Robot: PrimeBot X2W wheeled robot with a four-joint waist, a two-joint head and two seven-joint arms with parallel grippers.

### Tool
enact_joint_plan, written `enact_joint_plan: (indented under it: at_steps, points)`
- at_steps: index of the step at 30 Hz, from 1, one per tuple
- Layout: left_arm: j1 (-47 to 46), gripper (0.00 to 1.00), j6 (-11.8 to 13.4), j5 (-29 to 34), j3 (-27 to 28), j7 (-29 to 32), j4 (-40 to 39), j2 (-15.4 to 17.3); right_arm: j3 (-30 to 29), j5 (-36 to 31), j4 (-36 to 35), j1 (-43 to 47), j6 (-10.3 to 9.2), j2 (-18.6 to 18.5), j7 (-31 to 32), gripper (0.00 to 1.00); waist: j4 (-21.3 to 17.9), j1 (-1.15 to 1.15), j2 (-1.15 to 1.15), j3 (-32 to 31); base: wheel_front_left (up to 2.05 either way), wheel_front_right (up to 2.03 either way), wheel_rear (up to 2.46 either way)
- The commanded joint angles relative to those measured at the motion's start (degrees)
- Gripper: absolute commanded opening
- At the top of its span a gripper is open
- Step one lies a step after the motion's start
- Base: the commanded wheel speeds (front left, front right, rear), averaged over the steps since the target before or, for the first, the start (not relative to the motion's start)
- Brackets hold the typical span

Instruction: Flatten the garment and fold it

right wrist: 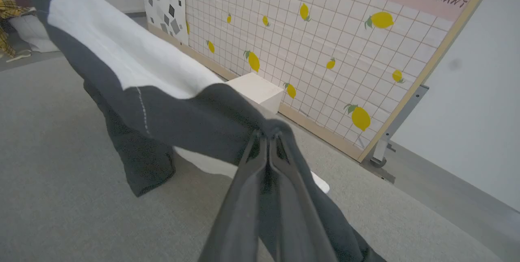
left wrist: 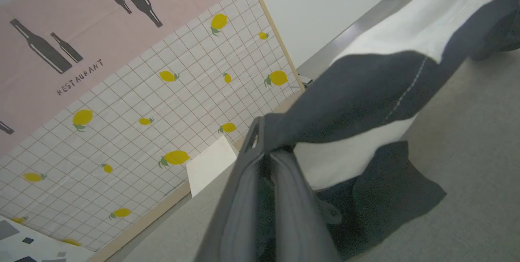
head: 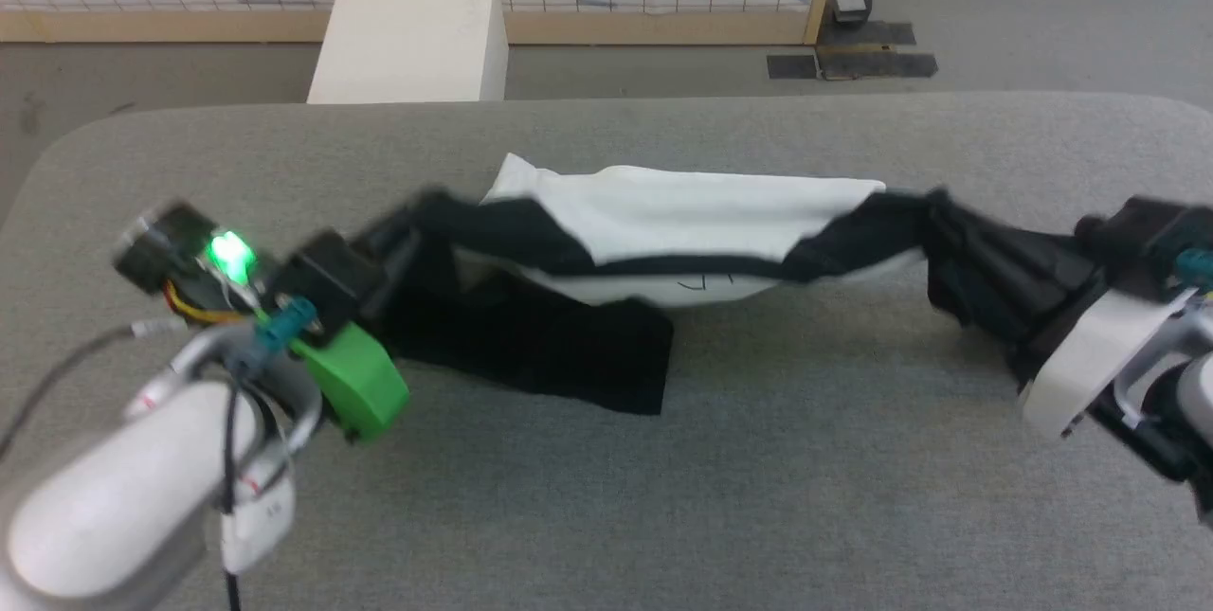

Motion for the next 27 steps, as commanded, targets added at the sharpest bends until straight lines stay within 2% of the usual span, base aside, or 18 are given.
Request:
enact_joint_plan:
  at_steps: [1,4,7,14,20,27]
  points:
    - [-2.8,0.00,0.9,0.7,1.6,-0.3,-1.5,1.0,-2.4,-1.4,-0.6,-1.0,-0.09,0.9,-1.2,0.00,0.8,0.00,0.00,-0.9,0.00,0.00,0.00]
    - [-7.2,0.00,1.5,0.8,4.4,-0.3,-3.4,0.9,-6.8,-3.9,-1.5,-3.6,-0.09,2.6,-2.1,0.00,1.0,0.00,0.00,-0.7,0.00,0.00,0.00]
    - [-11.6,0.00,1.0,0.3,6.5,-0.4,-3.1,-0.3,-9.9,-5.7,-2.4,-6.5,-0.09,4.0,-1.9,0.00,1.0,0.00,0.00,0.2,0.00,0.00,0.00]
    - [-23.9,0.00,-2.9,-1.0,8.9,-0.5,4.1,-6.7,-15.5,-10.0,-1.9,-17.9,-0.09,8.3,2.1,0.00,0.9,0.00,0.00,4.9,0.00,0.00,0.00]
    - [-36.1,0.00,-6.5,-0.9,10.6,-1.3,13.0,-11.5,-16.8,-12.1,1.8,-31.4,-0.09,10.7,6.0,0.00,0.6,0.00,0.00,11.1,0.00,0.00,0.00]
    - [-50.8,0.00,-8.3,0.5,13.4,-3.7,22.4,-15.4,-17.1,-17.3,8.1,-48.2,-0.09,11.4,6.4,0.00,-0.1,0.00,0.00,20.0,0.00,0.00,0.00]
